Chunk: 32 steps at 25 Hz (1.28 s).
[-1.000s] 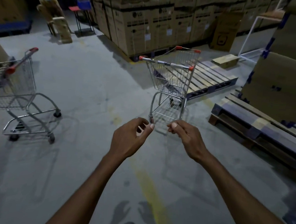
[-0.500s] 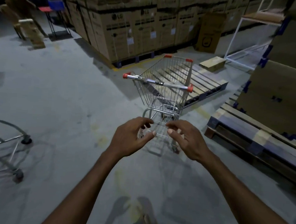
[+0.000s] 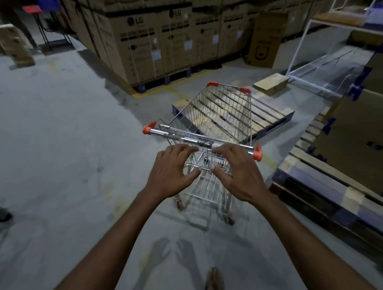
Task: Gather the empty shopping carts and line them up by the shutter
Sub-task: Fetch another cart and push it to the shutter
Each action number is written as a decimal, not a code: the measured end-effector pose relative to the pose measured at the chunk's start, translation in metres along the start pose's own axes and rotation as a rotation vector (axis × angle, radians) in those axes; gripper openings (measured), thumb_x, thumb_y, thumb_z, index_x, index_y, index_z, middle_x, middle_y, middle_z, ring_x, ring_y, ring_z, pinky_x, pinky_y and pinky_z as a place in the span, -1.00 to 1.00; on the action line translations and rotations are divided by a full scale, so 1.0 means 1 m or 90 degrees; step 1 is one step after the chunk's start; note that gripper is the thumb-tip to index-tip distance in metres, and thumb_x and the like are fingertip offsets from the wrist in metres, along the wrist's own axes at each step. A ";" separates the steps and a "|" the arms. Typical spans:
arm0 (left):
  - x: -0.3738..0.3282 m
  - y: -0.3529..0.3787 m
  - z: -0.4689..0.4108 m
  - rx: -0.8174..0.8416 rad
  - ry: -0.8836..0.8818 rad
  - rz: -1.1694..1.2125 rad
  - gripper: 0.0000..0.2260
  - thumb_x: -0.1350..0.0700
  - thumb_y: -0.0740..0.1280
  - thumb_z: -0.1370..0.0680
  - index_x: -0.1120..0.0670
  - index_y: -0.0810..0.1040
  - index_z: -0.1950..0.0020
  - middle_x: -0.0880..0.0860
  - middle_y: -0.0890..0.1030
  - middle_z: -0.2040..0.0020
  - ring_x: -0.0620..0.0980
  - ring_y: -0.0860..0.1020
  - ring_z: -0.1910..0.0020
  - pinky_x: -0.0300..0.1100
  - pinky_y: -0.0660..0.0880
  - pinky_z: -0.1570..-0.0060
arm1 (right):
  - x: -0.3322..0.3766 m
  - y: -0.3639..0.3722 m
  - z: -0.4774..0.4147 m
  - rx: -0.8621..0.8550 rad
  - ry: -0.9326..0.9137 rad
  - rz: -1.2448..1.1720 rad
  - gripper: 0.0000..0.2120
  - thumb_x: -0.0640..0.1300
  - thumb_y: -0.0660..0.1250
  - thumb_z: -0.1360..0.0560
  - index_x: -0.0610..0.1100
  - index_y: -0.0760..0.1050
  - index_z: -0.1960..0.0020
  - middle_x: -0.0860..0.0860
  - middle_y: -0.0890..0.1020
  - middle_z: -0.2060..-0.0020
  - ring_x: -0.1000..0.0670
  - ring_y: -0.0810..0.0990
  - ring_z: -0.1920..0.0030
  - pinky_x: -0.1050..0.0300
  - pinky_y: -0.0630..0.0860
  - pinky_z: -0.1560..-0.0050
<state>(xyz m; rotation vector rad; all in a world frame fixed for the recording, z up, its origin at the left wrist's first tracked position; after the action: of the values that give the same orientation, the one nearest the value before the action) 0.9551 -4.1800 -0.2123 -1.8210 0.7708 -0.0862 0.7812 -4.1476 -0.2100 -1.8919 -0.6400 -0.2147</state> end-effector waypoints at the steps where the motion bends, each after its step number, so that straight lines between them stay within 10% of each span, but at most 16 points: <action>1: 0.011 0.009 -0.015 0.005 -0.007 -0.009 -0.50 -0.25 0.34 -0.55 -0.14 0.43 -0.44 -0.09 0.49 -0.36 -0.05 0.42 -0.33 -0.02 0.37 -0.25 | -0.011 0.008 -0.016 0.005 0.004 0.010 -0.56 0.20 0.33 -0.57 0.09 0.42 -0.39 0.10 0.46 -0.28 0.02 0.42 -0.27 -0.03 0.41 -0.21; 12: 0.097 0.111 -0.127 0.203 0.009 -0.053 -0.32 -0.34 0.30 -0.50 -0.17 0.25 -0.57 -0.03 0.50 -0.37 0.01 0.47 -0.31 0.07 0.38 -0.35 | -0.114 0.110 -0.106 0.234 0.080 0.076 -0.19 0.47 0.22 -0.49 0.19 0.02 -0.61 -0.01 0.40 -0.42 -0.06 0.45 -0.29 -0.14 0.43 -0.24; 19: 0.120 0.161 -0.150 0.342 0.137 -0.186 -0.43 -0.32 0.28 -0.53 -0.21 0.30 -0.51 0.00 0.58 -0.24 0.11 0.57 -0.18 0.05 0.43 -0.19 | -0.120 0.128 -0.108 0.222 0.157 0.231 -0.27 0.35 0.22 -0.47 0.14 0.22 -0.57 0.03 0.58 -0.22 -0.07 0.54 -0.17 -0.07 0.39 -0.15; 32: 0.135 0.167 -0.129 0.547 0.322 0.025 -0.59 -0.43 0.28 -0.50 -0.21 0.52 -0.19 -0.13 0.68 0.07 -0.11 0.63 0.07 -0.10 0.52 0.02 | -0.080 0.142 -0.062 0.290 0.413 0.238 -0.27 0.61 0.16 -0.35 0.17 0.35 -0.33 -0.01 0.51 -0.24 -0.13 0.41 -0.31 -0.42 0.18 -0.40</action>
<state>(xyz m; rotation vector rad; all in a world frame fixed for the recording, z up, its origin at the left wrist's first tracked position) 0.9308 -4.3902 -0.3471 -0.9592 0.9253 -0.7563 0.7976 -4.2692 -0.3332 -1.3523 0.1057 -0.3801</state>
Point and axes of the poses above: each hand's wrist, its own z-axis away from the middle knuckle, its own y-axis out of the palm, x = y × z, the point moved 10 cm from there along -z, towards the middle knuckle
